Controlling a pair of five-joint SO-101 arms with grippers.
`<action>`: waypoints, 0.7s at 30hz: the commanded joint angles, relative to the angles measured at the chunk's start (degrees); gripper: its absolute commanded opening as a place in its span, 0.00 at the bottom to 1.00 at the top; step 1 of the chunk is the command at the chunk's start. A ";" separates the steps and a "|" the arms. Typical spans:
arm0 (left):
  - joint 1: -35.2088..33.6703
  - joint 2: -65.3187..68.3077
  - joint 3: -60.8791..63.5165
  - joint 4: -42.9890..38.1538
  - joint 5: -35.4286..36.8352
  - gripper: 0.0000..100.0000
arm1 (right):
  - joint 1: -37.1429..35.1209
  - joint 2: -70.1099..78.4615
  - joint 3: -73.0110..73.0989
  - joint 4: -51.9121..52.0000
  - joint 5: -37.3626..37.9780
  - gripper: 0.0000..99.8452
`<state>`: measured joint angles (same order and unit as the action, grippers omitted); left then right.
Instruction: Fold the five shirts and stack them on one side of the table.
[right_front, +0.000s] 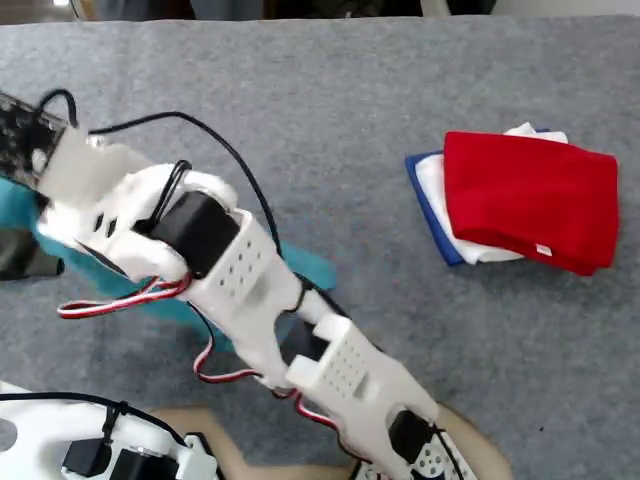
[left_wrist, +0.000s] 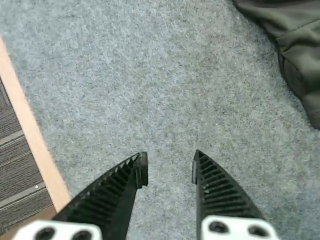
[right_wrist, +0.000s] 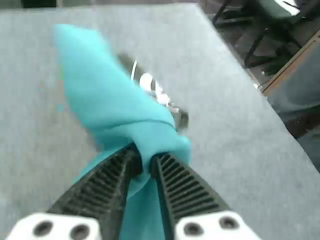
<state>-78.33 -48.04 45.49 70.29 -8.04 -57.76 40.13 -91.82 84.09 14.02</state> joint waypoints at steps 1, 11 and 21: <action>0.22 -0.70 -2.42 -0.18 -0.35 0.17 | 2.11 -8.40 1.89 -8.26 -4.22 0.01; 0.66 -0.70 -2.42 -0.09 -0.09 0.17 | 19.25 -14.46 13.14 6.68 -10.55 0.01; 4.26 -0.70 -2.07 0.26 -0.09 0.17 | 36.57 -14.90 20.44 16.97 -10.46 0.01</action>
<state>-76.04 -48.04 45.49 70.29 -8.04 -26.46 29.58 -73.10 100.44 4.18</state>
